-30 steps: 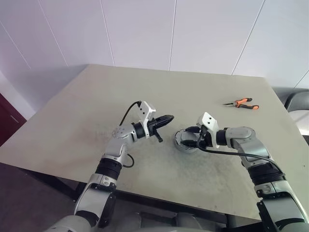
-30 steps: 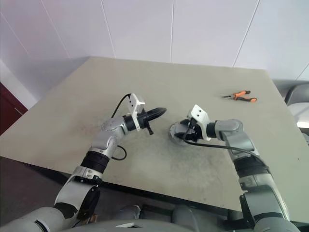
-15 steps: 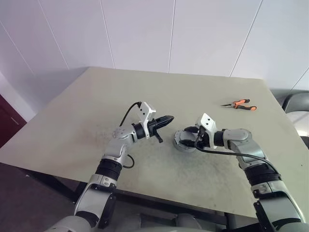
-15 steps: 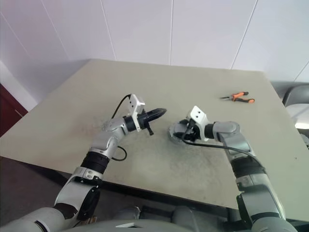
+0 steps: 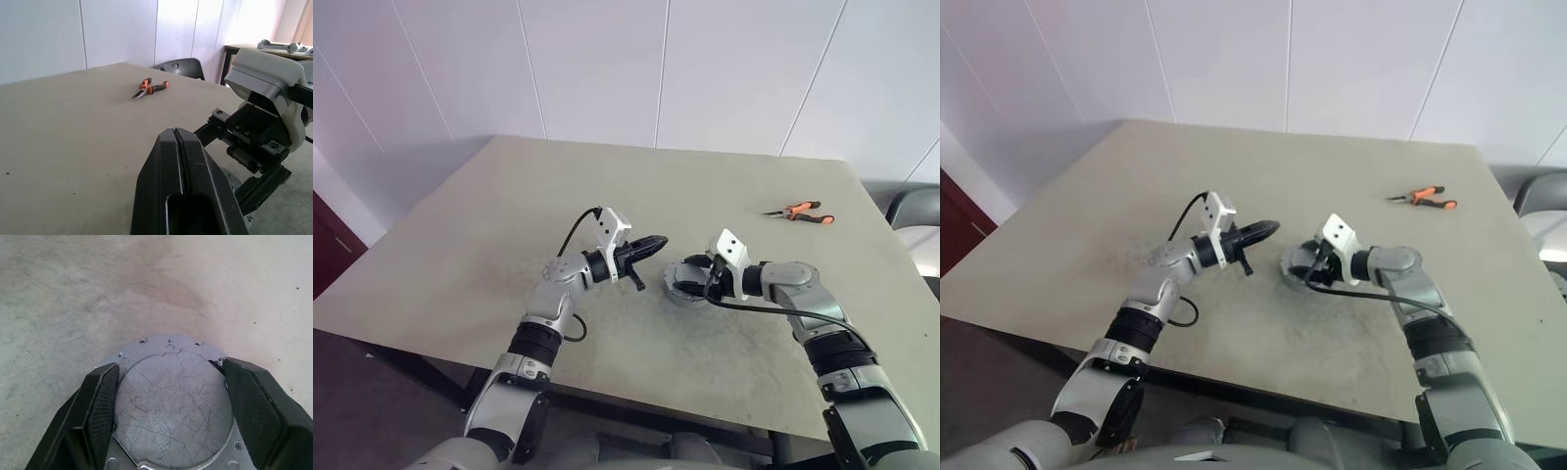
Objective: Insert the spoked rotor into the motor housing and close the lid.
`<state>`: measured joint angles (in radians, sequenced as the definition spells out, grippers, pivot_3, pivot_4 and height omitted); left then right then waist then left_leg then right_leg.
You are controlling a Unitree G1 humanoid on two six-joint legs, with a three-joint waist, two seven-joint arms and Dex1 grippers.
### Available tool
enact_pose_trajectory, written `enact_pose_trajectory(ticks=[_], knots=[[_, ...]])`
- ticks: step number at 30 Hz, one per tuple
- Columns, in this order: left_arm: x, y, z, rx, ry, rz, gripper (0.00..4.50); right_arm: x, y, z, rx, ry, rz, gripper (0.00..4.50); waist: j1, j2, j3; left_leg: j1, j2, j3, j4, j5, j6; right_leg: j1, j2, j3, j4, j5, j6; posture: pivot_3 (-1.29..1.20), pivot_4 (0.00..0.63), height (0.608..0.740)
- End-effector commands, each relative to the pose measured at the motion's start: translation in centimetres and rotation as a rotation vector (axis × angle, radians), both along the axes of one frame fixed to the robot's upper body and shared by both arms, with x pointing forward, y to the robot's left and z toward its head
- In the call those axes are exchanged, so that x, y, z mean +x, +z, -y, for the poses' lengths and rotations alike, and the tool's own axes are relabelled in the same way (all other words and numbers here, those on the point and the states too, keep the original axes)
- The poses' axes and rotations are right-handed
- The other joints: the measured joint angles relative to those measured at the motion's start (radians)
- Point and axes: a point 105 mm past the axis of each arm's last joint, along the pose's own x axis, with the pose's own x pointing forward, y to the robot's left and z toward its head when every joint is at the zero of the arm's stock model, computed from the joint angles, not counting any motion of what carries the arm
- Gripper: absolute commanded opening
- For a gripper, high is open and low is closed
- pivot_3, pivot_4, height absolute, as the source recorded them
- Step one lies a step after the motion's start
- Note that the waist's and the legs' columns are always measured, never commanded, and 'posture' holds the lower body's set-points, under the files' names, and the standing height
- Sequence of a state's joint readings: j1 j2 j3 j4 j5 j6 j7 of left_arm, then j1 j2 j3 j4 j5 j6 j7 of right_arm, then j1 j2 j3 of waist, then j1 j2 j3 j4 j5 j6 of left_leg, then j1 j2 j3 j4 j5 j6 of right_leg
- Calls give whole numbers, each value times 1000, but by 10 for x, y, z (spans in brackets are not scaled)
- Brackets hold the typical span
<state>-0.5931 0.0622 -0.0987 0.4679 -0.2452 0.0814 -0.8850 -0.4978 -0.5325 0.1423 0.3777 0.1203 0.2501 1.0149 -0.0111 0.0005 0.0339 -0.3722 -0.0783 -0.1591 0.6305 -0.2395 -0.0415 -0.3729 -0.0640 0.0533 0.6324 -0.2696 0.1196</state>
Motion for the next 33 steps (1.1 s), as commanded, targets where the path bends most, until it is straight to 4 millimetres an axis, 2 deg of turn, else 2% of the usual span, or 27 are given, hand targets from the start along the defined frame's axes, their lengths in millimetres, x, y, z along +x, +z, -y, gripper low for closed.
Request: enact_pose_trajectory(ticks=[1,8,12,21,25,29,33], knots=[[0,10,1,-14,-5,39,39,5,1,15,-78,-22,12,3035,0,0,0,0,0,0,0,0,0,0,0,0,0,0,0,0,0,740],[-1,10,1,-11,-8,38,39,6,2,29,-97,-42,7,3035,10,0,0,0,0,0,1,0,0,1,0,0,-1,0,0,0,0,740],[-1,10,1,-10,-10,37,39,0,-1,29,-75,-20,-29,3035,26,0,0,0,0,1,2,0,0,2,0,0,-1,0,0,0,0,740],[-2,9,2,-8,-13,36,39,-4,-7,32,-65,-23,-55,3035,26,0,0,-1,0,0,0,0,0,1,-1,0,-2,0,0,0,0,740],[-2,8,3,-8,-13,33,39,0,-9,34,-66,-46,-40,3035,26,0,0,-1,-1,1,1,0,0,1,-1,0,-2,0,0,0,0,740],[-1,2,8,-2,-21,4,39,0,-10,31,-61,-39,-44,3035,27,0,0,0,-1,0,1,0,0,2,-1,0,-2,0,0,0,0,740],[2,-15,19,98,-35,-5,39,1,-10,30,-60,-34,-41,3035,27,0,0,0,-1,1,2,0,0,3,0,0,-2,0,0,0,0,740]])
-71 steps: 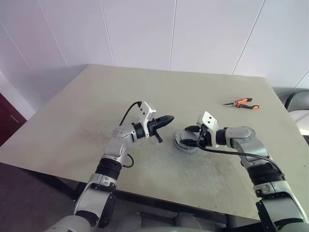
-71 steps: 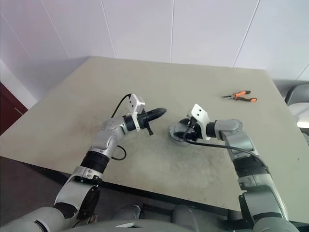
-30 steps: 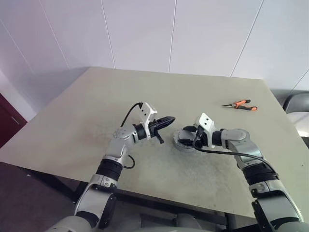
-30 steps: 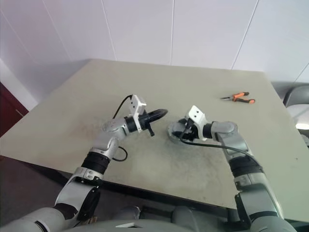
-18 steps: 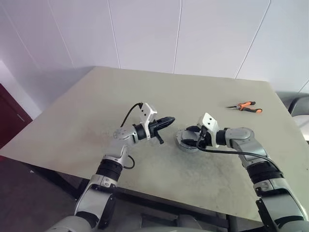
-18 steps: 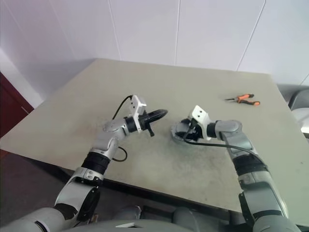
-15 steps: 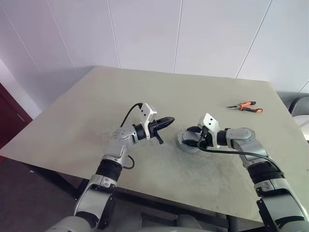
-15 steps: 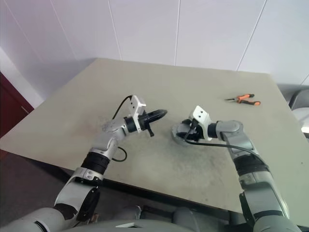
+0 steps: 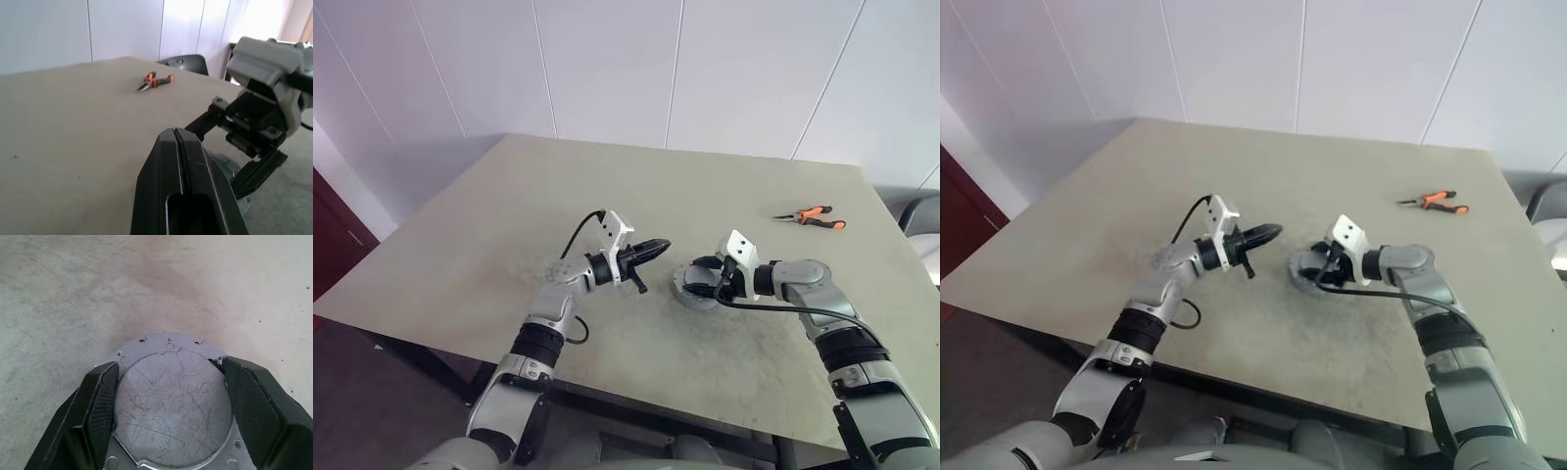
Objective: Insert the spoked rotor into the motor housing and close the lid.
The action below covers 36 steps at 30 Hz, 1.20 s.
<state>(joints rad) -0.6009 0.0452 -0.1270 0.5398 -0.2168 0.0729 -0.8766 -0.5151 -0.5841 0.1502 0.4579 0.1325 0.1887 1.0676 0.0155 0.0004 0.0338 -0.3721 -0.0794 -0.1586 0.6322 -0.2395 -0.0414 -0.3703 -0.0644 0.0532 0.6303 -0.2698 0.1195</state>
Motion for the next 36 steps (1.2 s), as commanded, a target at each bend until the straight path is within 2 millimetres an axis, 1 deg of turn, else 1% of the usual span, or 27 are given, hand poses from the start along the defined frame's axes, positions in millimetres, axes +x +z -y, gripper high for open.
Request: enact_pose_trajectory(ticks=[1,5,8,11,12,16,18,20,25,27,28,29,31,32,34,35,36], knots=[[3,0,14,77,-34,48,39,2,-7,12,-33,-51,-24,3035,0,0,0,0,-1,0,0,0,0,0,0,0,0,0,0,0,0,740],[3,-18,24,200,-70,78,39,2,-9,12,-33,-50,-25,3035,-1,0,0,0,-2,0,0,0,0,0,0,0,0,0,0,0,0,740],[5,-21,31,246,-67,120,39,1,-9,11,-28,-48,-23,3035,-2,0,0,0,-1,0,0,0,0,0,0,0,0,0,0,0,0,740],[4,-22,39,265,-92,138,39,1,-15,18,-31,-61,-28,3035,-2,0,0,0,-1,0,0,0,0,0,0,0,0,-1,2,0,0,740],[4,-26,39,287,-93,138,39,1,-17,20,-32,-65,-31,3035,-1,0,0,0,-1,0,0,0,0,0,0,0,0,-2,4,0,0,740],[6,-56,34,480,-69,148,39,1,-26,27,-36,-77,-41,3035,0,-1,0,3,-2,0,1,0,0,4,0,0,0,-2,4,0,0,740],[3,-63,34,511,-90,131,39,1,-31,31,-39,-87,-47,3035,0,-2,0,8,-2,0,1,0,0,10,0,0,-1,-4,3,0,0,740],[0,-65,36,505,-111,121,39,2,-36,34,-43,-94,-53,3035,-3,-1,-1,17,-1,0,1,-2,-3,17,0,-2,-6,-6,-2,0,0,740],[-5,-67,37,501,-149,104,39,1,-47,47,-39,-124,-80,3035,-7,0,-2,16,1,1,2,-3,-3,24,-2,-5,-19,-7,-3,0,0,740],[-5,-66,38,486,-150,100,39,0,-49,57,-26,-154,-93,3035,-8,1,-2,15,2,1,4,-3,-2,28,-2,-5,-22,-7,-3,0,0,740],[-5,-65,38,484,-150,101,10,-1,-50,64,-22,-173,-101,3385,-9,5,-4,14,2,1,5,-3,-2,31,-2,-7,-25,-7,-3,0,0,740],[-5,-65,38,483,-150,101,0,-3,-51,69,-20,-185,-107,3757,-11,7,-5,11,5,-1,4,-4,-1,35,0,-11,-36,-7,-3,0,0,740],[-6,-64,39,473,-157,96,0,-6,-51,82,-16,-221,-110,4327,-10,9,-5,-2,7,-4,1,-4,0,34,0,-15,-48,-6,-3,0,0,740],[-7,-63,39,468,-162,92,0,-6,-50,88,-14,-243,-108,4423,-5,9,-4,-5,5,-3,-1,-4,0,34,-2,-13,-49,-6,-3,0,0,740],[-8,-63,39,459,-174,84,0,-3,-48,96,-10,-297,-103,4423,-2,8,-4,-8,3,0,0,-4,0,36,-4,-9,-47,-6,-3,0,0,740],[-8,-63,39,457,-176,84,0,-1,-47,97,-3,-312,-98,4423,-1,9,-4,-12,3,1,0,-4,0,36,-3,-8,-47,-6,-3,0,0,740],[-8,-62,39,454,-176,83,0,3,-41,90,28,-289,-89,4423,-1,9,-4,-16,3,2,0,-4,0,35,-3,-8,-47,-6,-3,0,0,740]])
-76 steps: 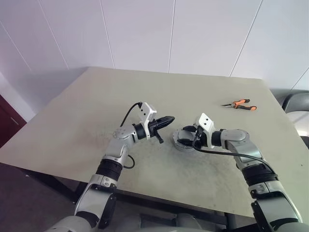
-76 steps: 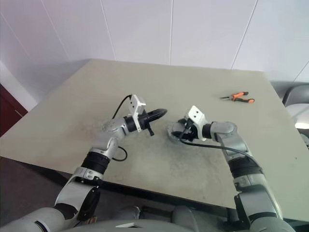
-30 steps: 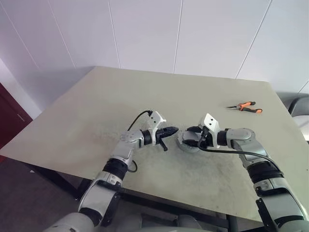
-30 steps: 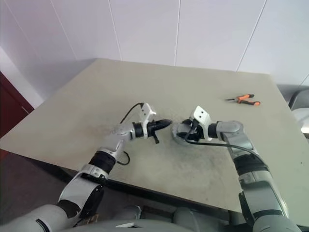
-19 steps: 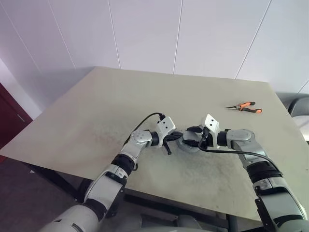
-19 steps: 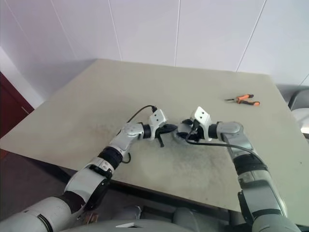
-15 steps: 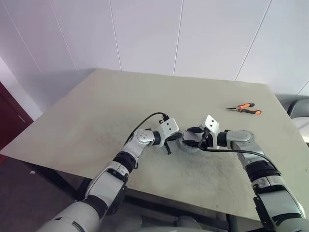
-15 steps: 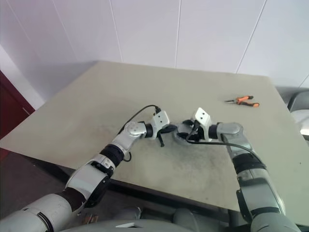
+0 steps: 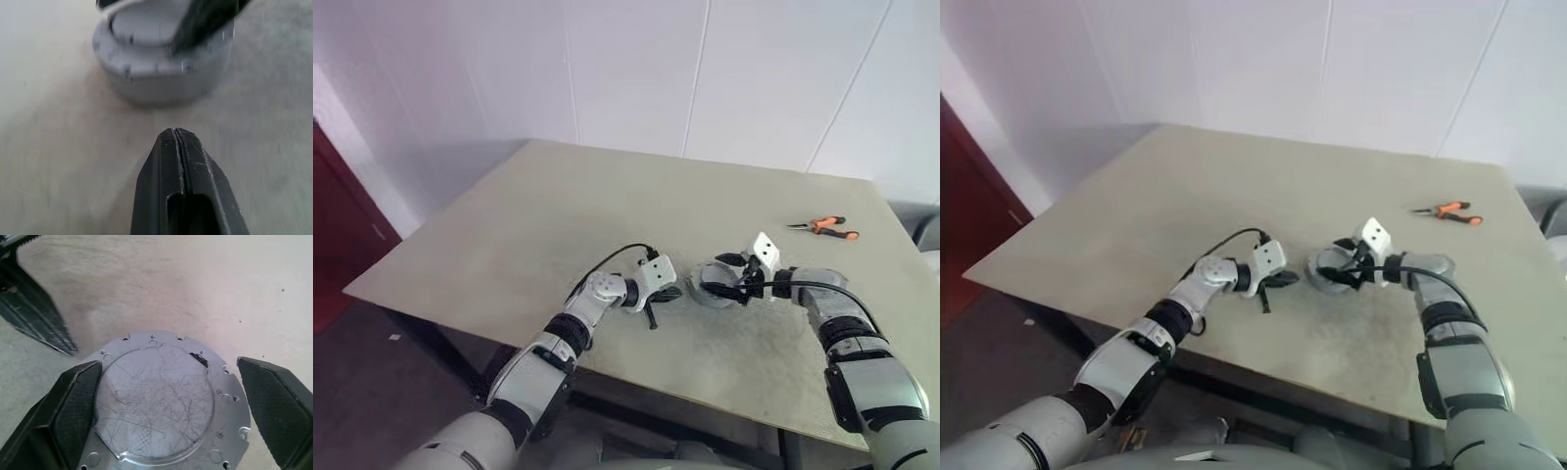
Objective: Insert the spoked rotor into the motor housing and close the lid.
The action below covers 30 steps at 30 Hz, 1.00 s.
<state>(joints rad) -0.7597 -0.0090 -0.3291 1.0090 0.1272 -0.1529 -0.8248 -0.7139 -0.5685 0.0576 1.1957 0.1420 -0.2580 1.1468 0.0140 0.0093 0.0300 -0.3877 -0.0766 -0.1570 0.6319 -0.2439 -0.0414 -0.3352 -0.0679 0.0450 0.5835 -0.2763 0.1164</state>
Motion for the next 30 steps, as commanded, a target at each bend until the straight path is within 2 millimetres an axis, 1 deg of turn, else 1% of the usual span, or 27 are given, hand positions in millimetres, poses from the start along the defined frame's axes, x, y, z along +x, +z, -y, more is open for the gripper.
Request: enact_pose_trajectory(ticks=[1,3,5,7,11,12,14,15,16,17,19,20,22,23,26,30], knots=[[4,15,6,-37,-13,30,0,-8,-13,31,-37,-117,-78,4423,0,1,1,-3,0,0,0,0,0,0,0,0,0,0,0,0,0,740],[4,16,6,-43,-11,31,0,-6,-7,23,10,-85,-65,4423,-3,4,1,-10,0,2,-2,0,0,-1,1,1,-1,0,0,0,0,740],[6,20,6,-63,-3,40,0,-6,-5,19,49,-82,-58,4423,-4,4,2,-19,0,6,-3,0,0,-6,2,1,0,0,0,0,0,740],[9,27,7,-101,10,55,0,-6,-5,18,64,-83,-54,4423,-5,4,3,-20,-1,8,-5,0,0,-8,1,1,4,1,-1,0,0,740],[13,62,12,-289,10,89,0,-6,-6,20,43,-82,-60,4423,-7,1,5,-19,-3,15,-4,0,0,-14,-6,-1,21,1,-1,0,0,740],[14,71,12,-334,16,98,0,3,11,-4,70,-6,-21,4423,-8,-2,7,-18,-4,16,-4,1,0,-16,-9,-1,26,1,-2,0,0,740],[17,79,10,-375,29,111,0,8,38,-43,110,105,30,4423,-10,-3,8,-17,-10,16,-2,2,3,-19,-14,0,36,1,-1,0,0,740],[18,80,9,-378,35,116,0,5,47,-56,120,131,40,4423,-15,-4,8,-17,-11,14,-3,5,6,-22,-14,2,39,1,-1,0,0,740],[19,79,9,-369,44,114,0,2,51,-62,119,132,39,4423,-21,-2,8,-17,-12,14,-3,12,8,-25,-14,4,46,1,-1,0,0,740],[20,76,8,-355,49,111,0,-1,54,-66,117,129,35,4423,-24,-1,8,-18,-12,12,-4,27,9,-31,-13,4,51,0,1,0,0,740],[19,72,8,-341,52,102,0,-4,57,-68,112,115,23,4423,-27,-1,9,-19,-12,10,-5,40,9,-39,-12,3,55,-1,3,0,0,740],[19,71,8,-341,50,96,0,-6,57,-69,110,109,18,4423,-29,-2,9,-19,-12,8,-4,42,10,-40,-12,3,56,-1,10,0,0,740],[17,69,11,-333,40,87,0,-8,58,-71,113,104,4,4423,-26,-3,9,-19,-13,8,-13,41,12,-43,-16,5,52,-4,15,0,0,740],[16,68,12,-330,36,85,0,-9,58,-72,114,102,-1,4423,-25,-3,9,-19,-14,9,-19,41,12,-45,-18,5,50,-3,16,0,0,740],[17,67,16,-321,33,77,0,-10,59,-74,115,94,-3,4423,-20,-5,10,-22,-15,11,-24,40,12,-52,-21,5,50,-4,17,0,0,740],[17,66,19,-313,24,74,0,-10,62,-76,125,89,3,4423,-20,-6,11,-22,-16,13,-25,40,12,-53,-21,5,48,-4,17,0,0,740]])
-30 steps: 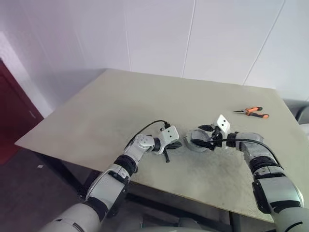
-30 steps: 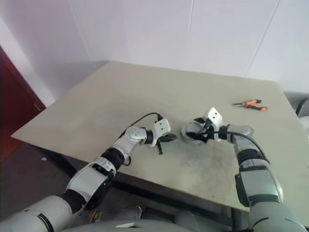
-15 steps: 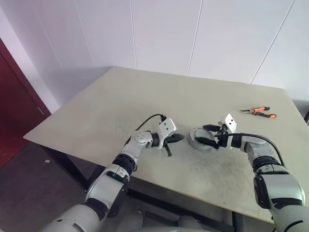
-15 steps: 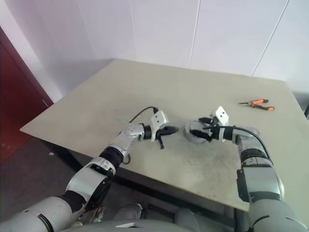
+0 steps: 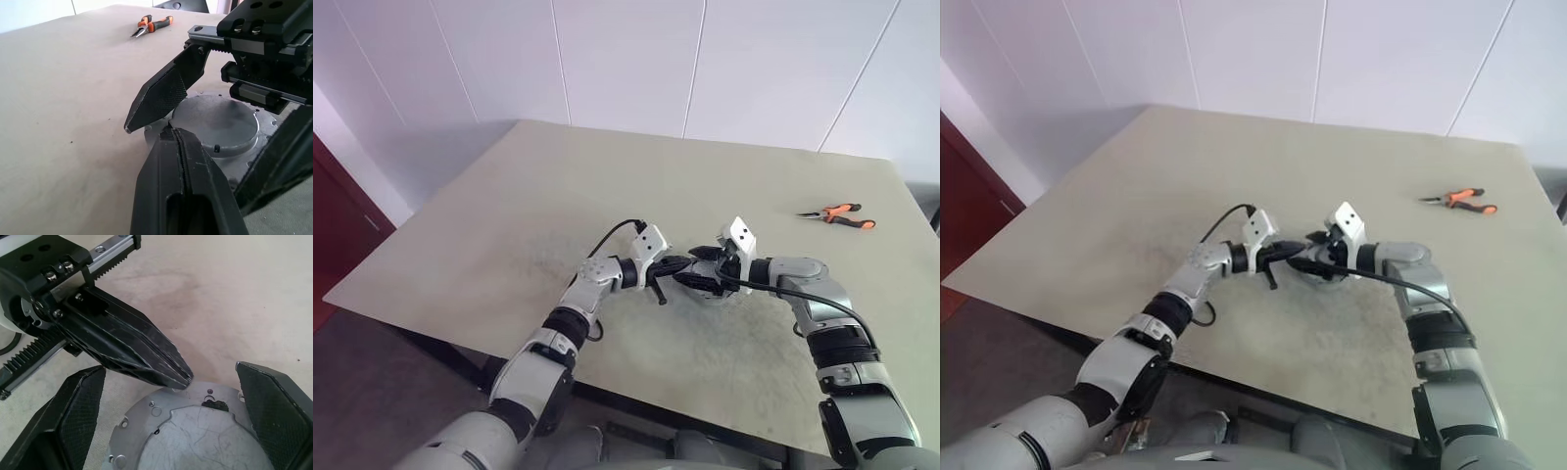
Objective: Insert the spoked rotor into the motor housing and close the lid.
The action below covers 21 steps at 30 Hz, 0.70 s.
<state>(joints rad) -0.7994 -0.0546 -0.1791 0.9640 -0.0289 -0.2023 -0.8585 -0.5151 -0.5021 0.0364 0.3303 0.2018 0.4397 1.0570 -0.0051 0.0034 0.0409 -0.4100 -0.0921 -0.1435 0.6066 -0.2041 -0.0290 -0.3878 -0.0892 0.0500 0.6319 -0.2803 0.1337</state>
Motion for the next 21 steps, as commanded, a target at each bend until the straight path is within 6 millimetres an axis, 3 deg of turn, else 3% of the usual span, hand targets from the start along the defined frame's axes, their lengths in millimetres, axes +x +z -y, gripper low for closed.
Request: enact_pose_trajectory(ticks=[1,21], knots=[[0,9,8,-2,-27,41,0,2,18,-7,31,15,61,4423,-1,0,0,0,0,0,0,0,0,0,0,0,0,0,0,0,0,740],[-4,6,9,9,-47,44,0,20,38,11,80,-114,132,4423,-5,-1,1,1,0,1,7,0,0,3,1,0,3,1,0,0,0,740]])
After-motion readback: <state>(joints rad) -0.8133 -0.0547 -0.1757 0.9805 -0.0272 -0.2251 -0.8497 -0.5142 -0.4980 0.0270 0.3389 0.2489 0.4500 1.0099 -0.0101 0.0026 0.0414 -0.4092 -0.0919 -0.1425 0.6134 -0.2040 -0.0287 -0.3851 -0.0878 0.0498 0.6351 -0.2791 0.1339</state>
